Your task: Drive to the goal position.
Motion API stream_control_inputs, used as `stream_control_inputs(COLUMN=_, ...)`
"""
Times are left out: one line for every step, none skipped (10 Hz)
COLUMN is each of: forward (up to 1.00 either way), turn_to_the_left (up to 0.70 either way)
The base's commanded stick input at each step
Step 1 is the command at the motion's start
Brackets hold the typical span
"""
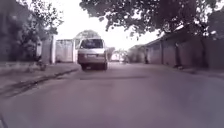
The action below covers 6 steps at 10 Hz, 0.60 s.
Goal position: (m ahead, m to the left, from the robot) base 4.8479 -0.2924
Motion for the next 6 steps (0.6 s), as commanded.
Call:
stream_control_inputs(forward=1.0, turn_to_the_left=-0.4)
stream_control_inputs(forward=1.0, turn_to_the_left=-0.4)
stream_control_inputs(forward=1.0, turn_to_the_left=-0.4)
stream_control_inputs(forward=1.0, turn_to_the_left=-0.4)
stream_control_inputs(forward=1.0, turn_to_the_left=-0.4)
stream_control_inputs(forward=1.0, turn_to_the_left=-0.4)
